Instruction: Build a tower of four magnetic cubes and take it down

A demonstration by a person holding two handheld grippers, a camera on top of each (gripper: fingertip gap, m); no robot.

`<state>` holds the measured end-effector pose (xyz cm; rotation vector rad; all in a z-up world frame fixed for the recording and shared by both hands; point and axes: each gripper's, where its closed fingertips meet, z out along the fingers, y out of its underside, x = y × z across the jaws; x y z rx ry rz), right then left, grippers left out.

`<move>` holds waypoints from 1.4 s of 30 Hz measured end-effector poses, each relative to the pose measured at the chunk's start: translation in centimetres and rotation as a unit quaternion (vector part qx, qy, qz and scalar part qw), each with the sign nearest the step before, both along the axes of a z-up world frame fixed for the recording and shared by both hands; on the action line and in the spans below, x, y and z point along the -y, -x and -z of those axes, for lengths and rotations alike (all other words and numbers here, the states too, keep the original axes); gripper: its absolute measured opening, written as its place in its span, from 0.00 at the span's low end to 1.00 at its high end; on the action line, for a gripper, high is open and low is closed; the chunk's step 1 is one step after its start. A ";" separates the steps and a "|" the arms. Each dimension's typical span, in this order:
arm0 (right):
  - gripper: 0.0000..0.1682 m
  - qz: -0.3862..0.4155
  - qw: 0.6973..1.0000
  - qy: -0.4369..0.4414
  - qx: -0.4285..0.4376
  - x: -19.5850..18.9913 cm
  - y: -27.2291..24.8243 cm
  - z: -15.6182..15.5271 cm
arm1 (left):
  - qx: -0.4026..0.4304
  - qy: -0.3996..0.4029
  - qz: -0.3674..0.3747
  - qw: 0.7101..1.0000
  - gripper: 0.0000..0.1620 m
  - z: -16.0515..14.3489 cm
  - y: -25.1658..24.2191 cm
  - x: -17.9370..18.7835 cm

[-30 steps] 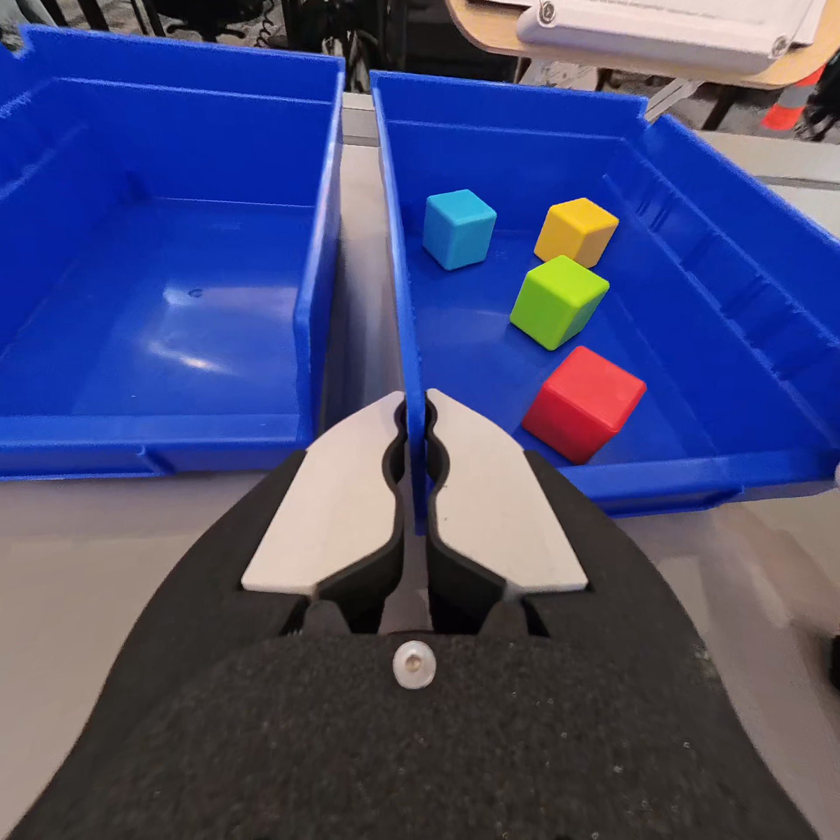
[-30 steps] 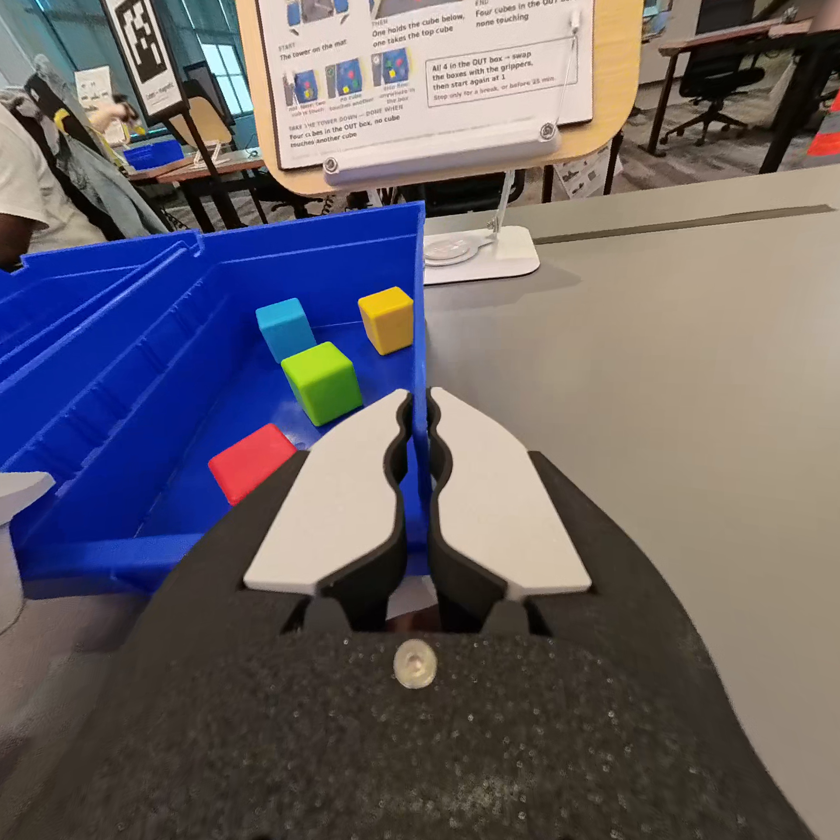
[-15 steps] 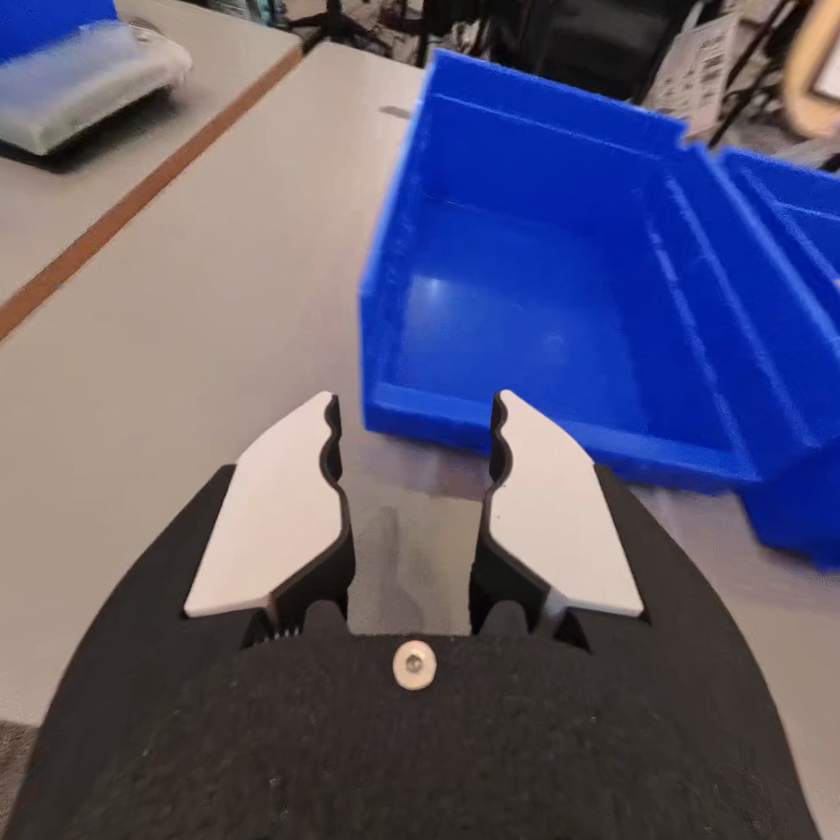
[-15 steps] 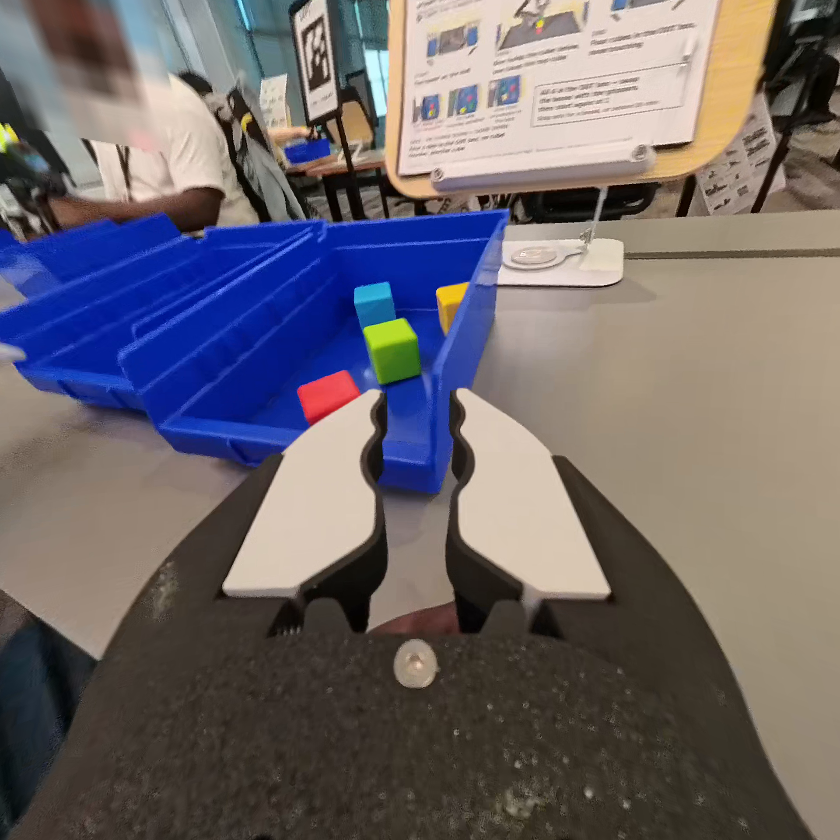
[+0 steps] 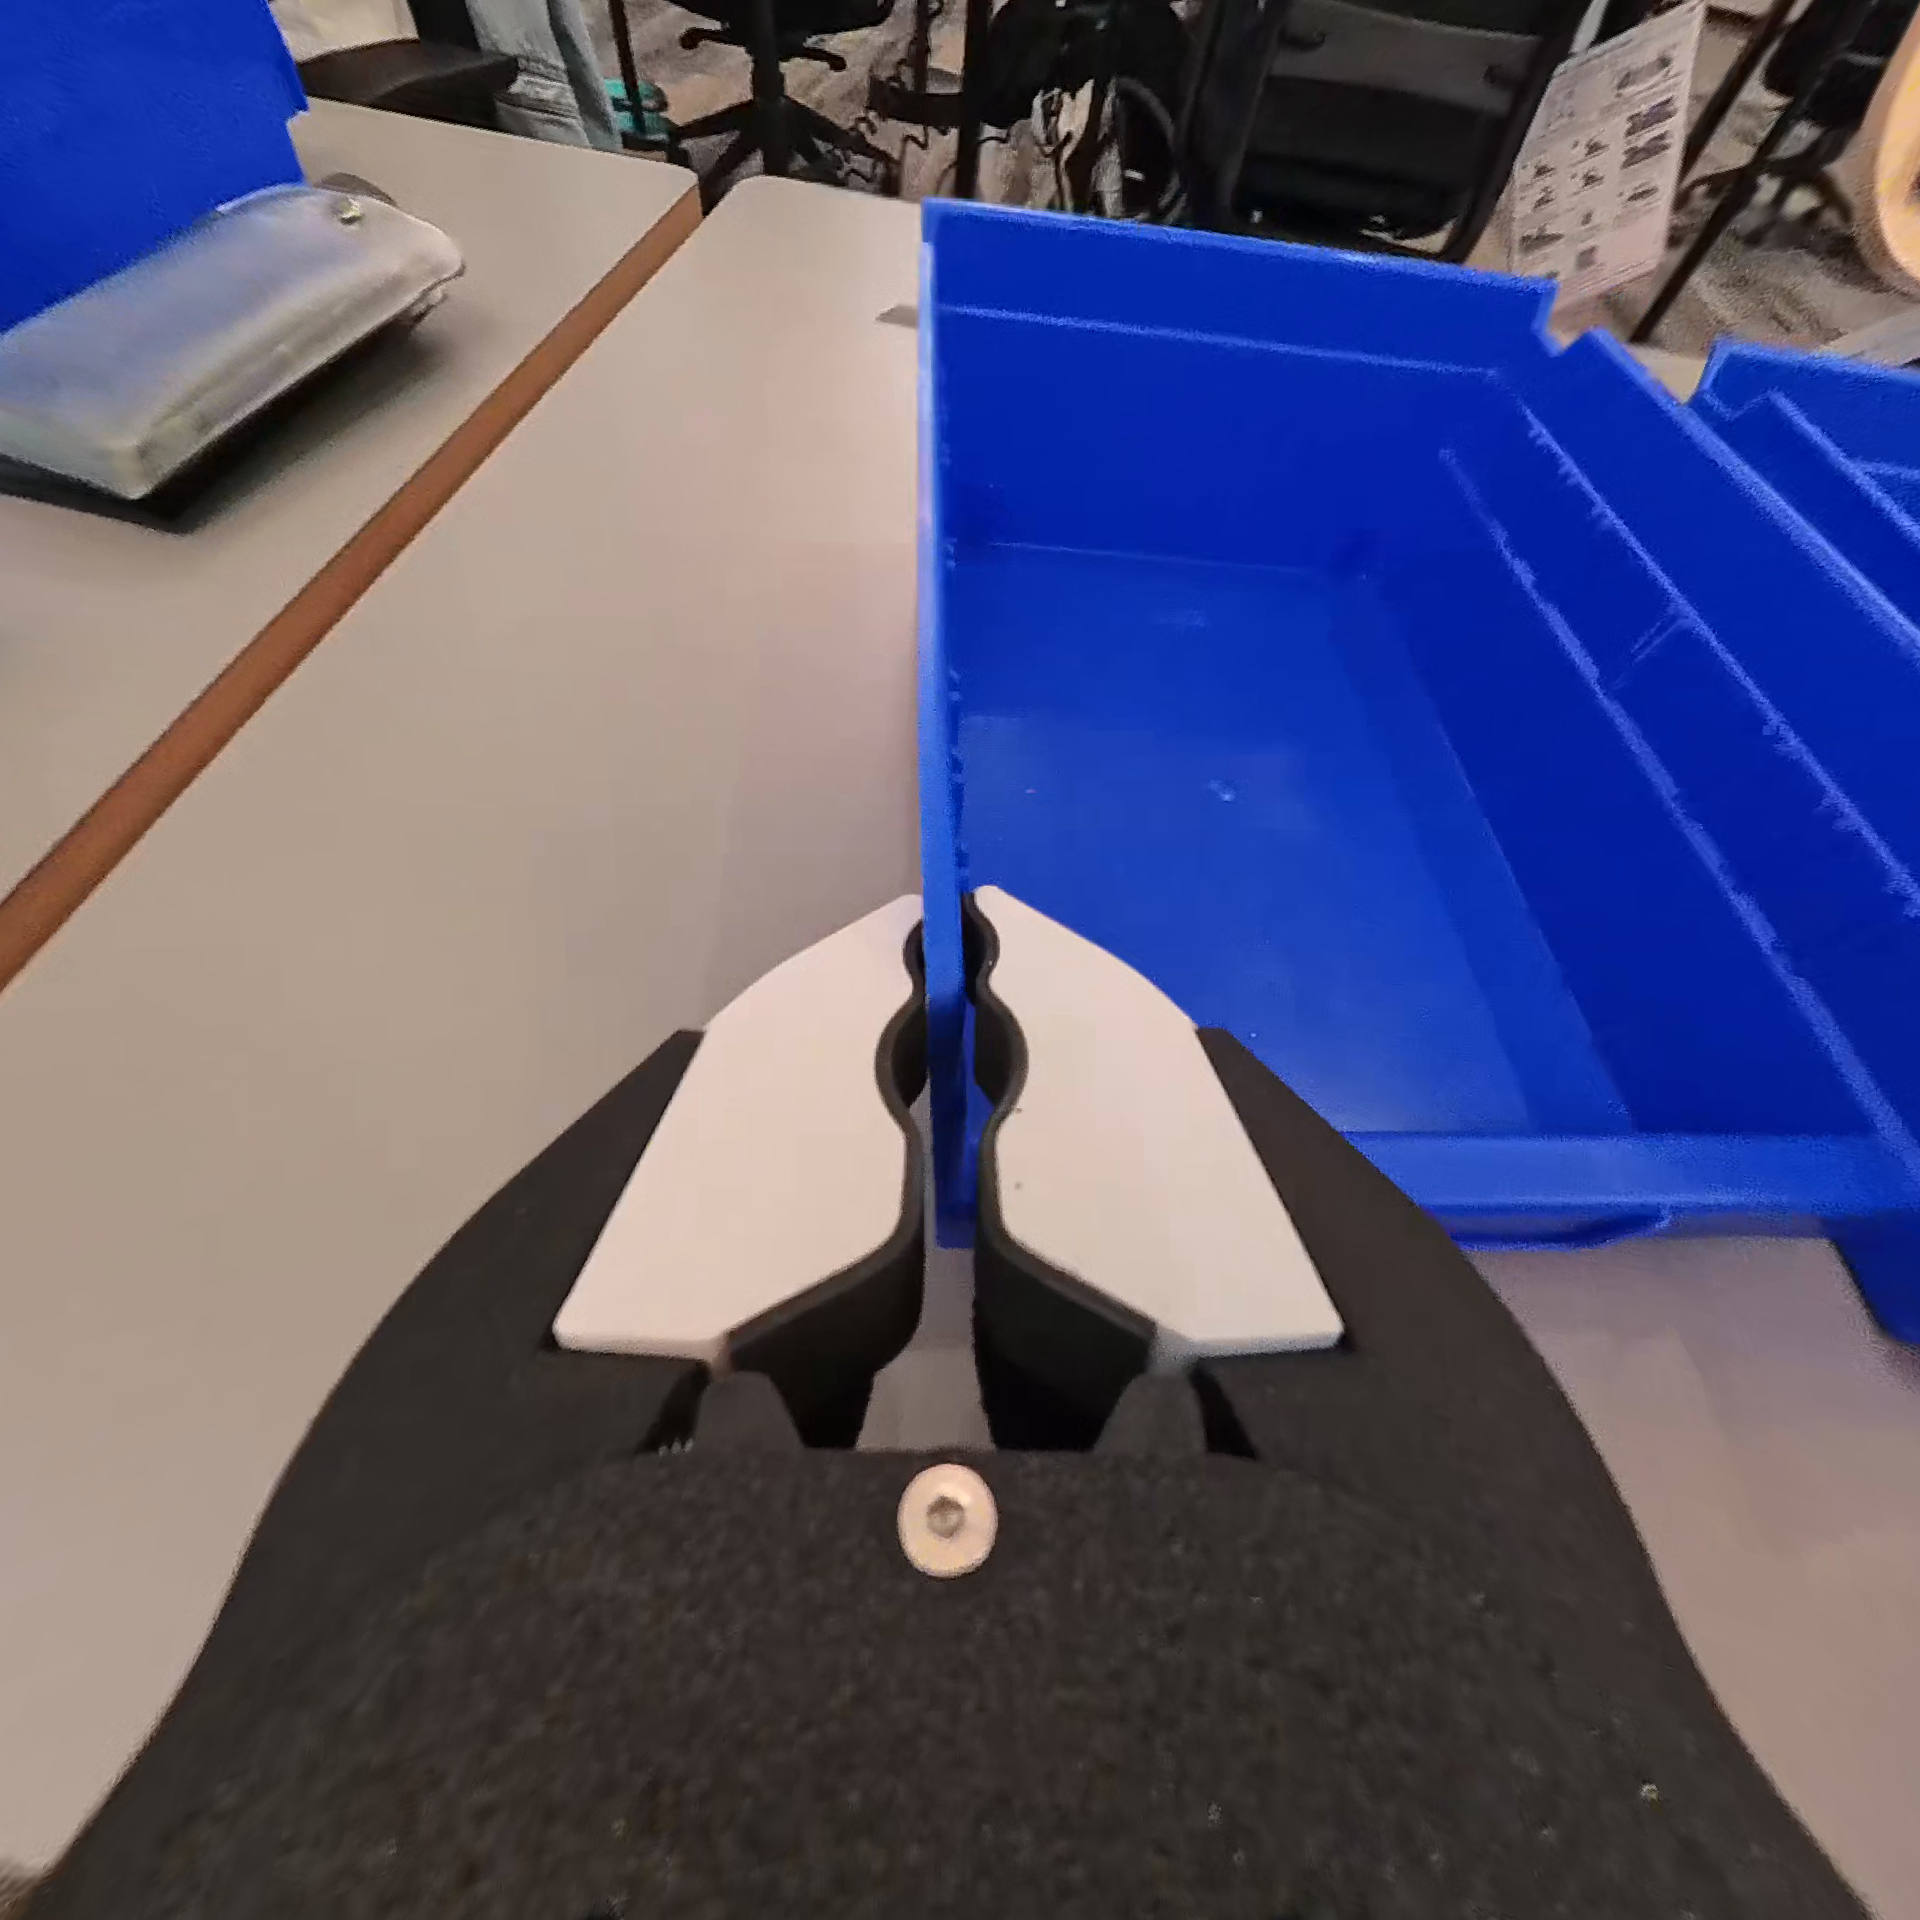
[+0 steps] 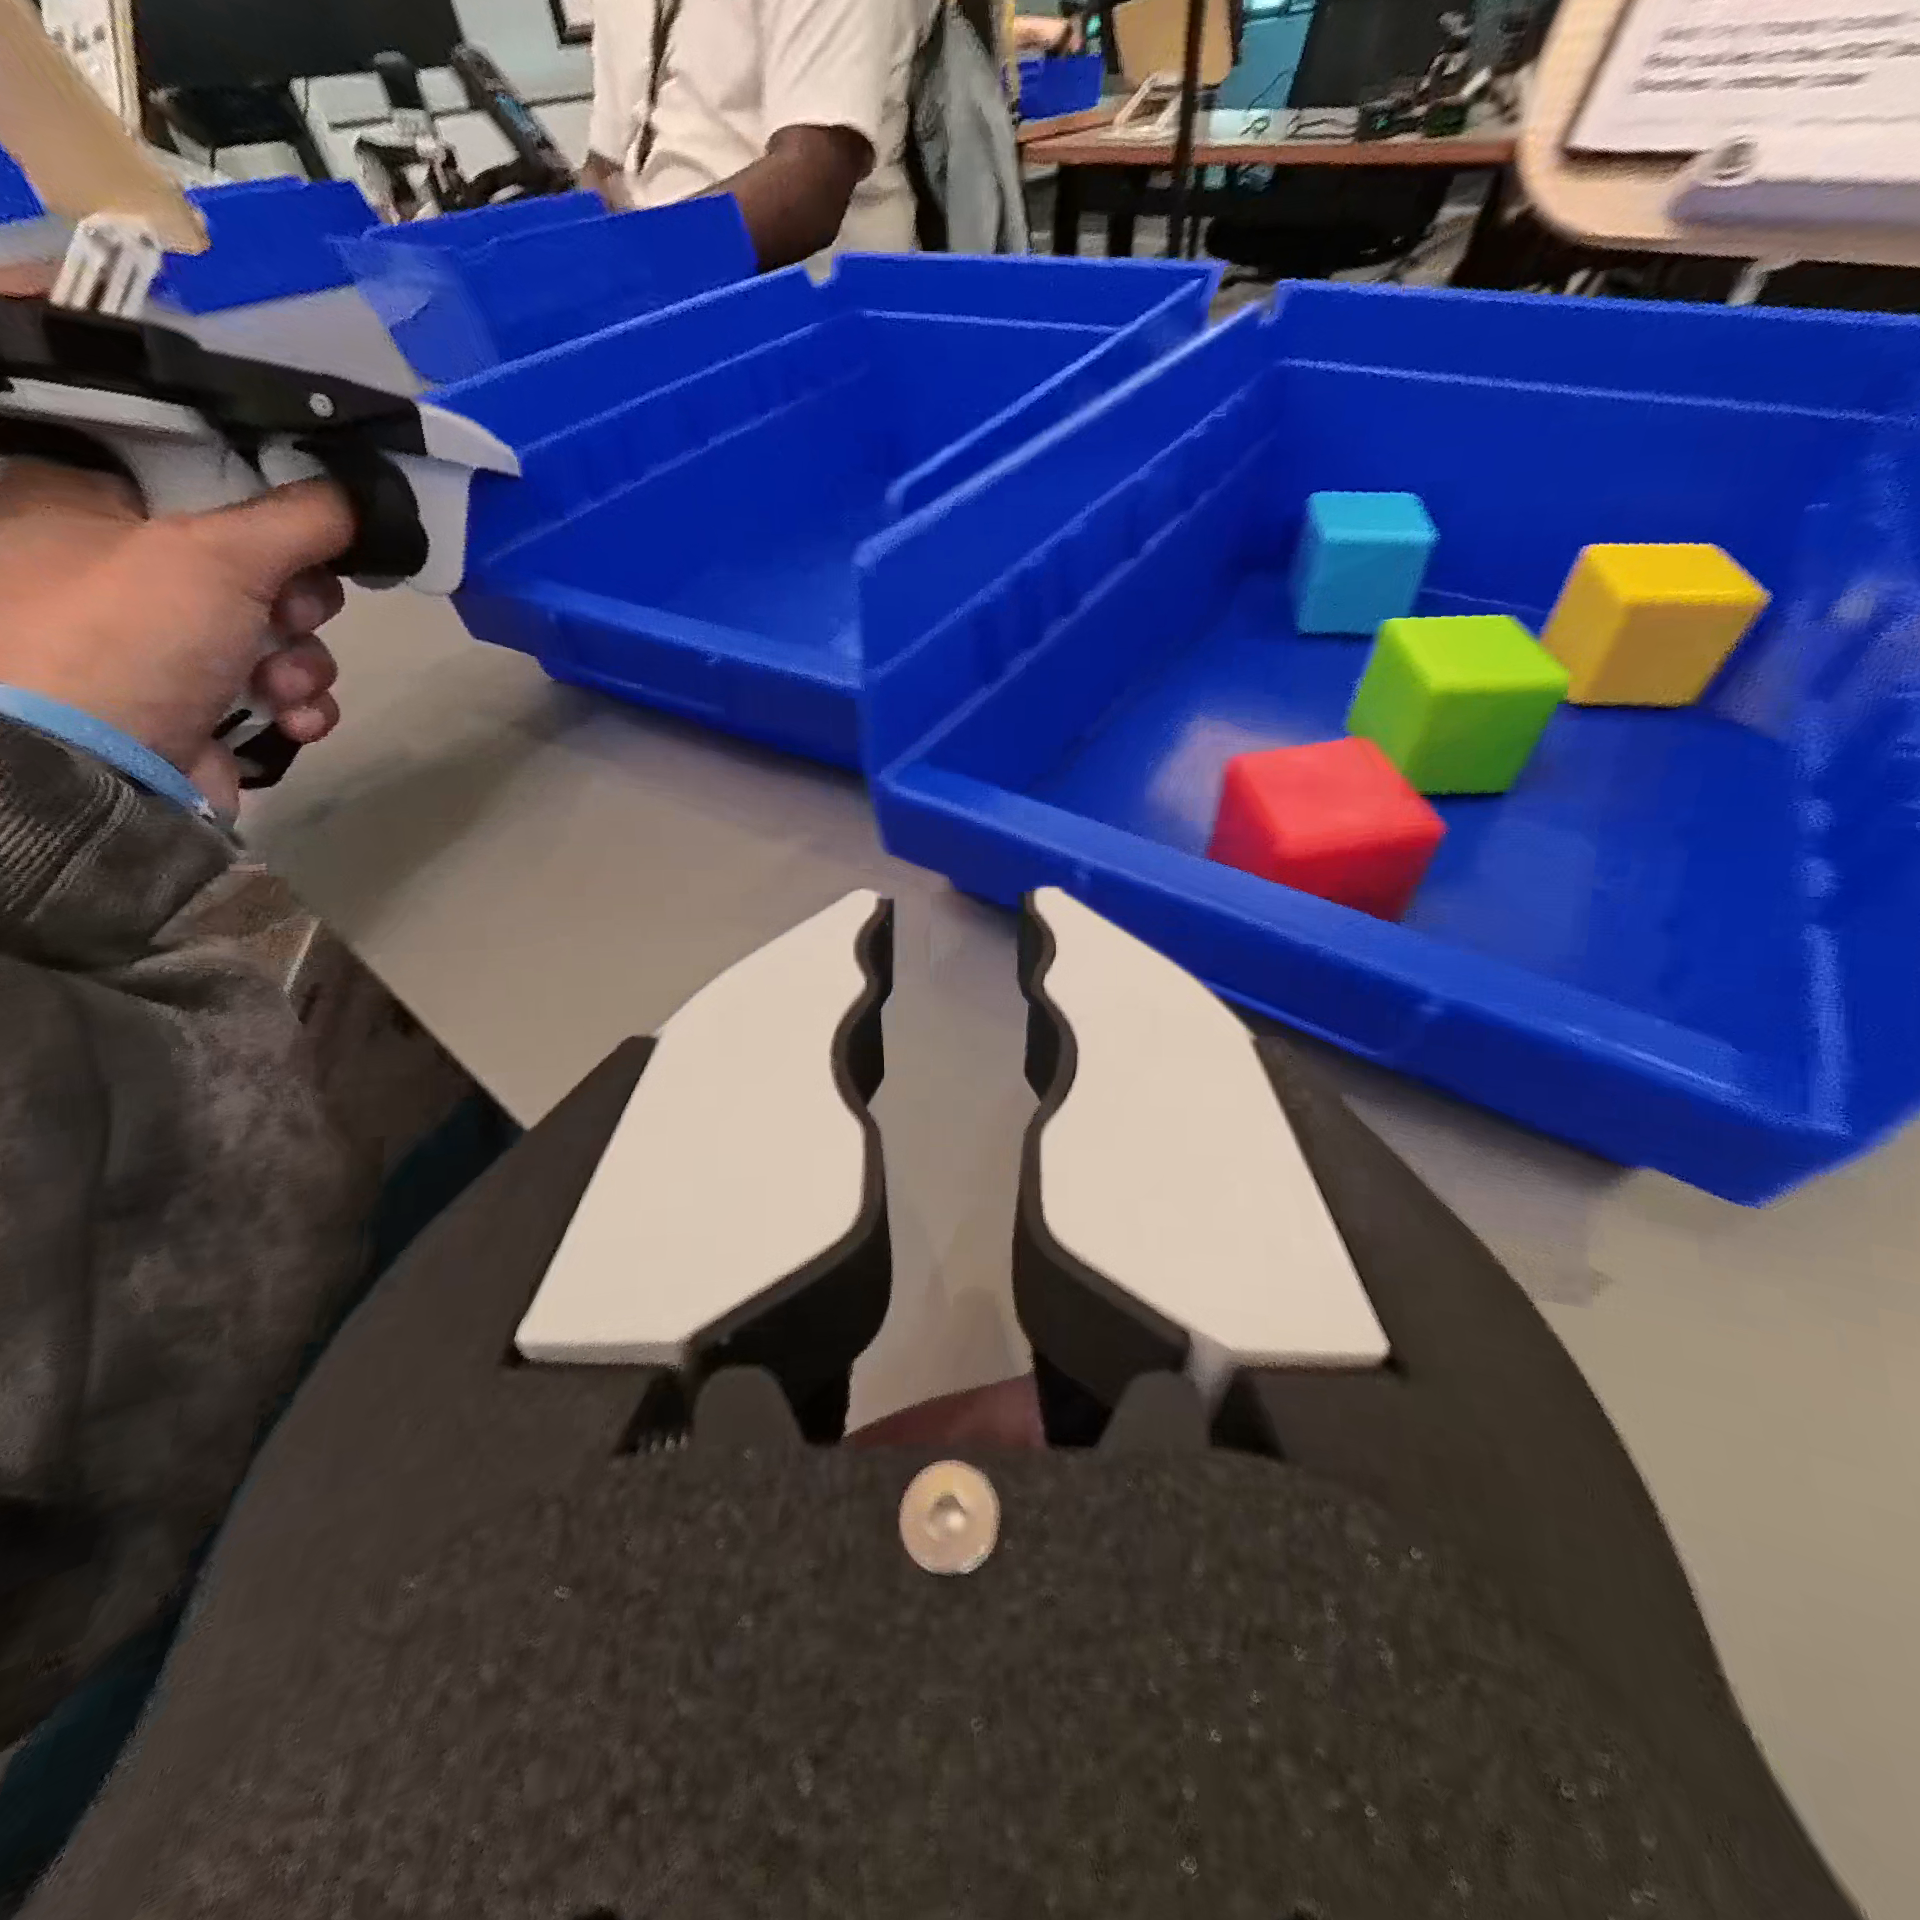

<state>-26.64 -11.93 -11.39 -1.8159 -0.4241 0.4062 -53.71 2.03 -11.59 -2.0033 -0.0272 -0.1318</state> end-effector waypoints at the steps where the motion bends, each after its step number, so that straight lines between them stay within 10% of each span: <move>1: 0.14 -0.007 1.000 0.001 0.008 0.1 1.0 0.1 | -0.006 0.001 -0.004 1.000 0.01 0.0 0.1 0.9; 12: 0.24 -0.010 0.999 0.033 0.014 -1.5 8.6 1.2 | 0.028 -0.036 -0.095 0.994 0.02 -0.1 0.4 14.7; 16: 0.08 0.001 0.999 0.036 -0.013 -1.7 9.0 0.2 | -0.004 -0.057 -0.108 0.993 0.02 -0.6 -0.5 18.3; 23: 0.02 0.044 0.991 -0.107 -0.065 -0.5 5.8 -9.5 | -0.098 -0.198 -0.110 0.969 0.02 -10.5 -3.0 19.9; 32: 0.02 0.192 0.956 -0.216 -0.052 -0.4 -12.9 -20.5 | -0.004 -0.285 0.061 0.957 0.02 -20.3 -20.3 12.9; 42: 0.02 0.398 0.911 -0.095 -0.045 0.6 -42.7 -13.3 | 0.013 -0.180 0.253 0.951 0.02 -13.1 -51.4 7.4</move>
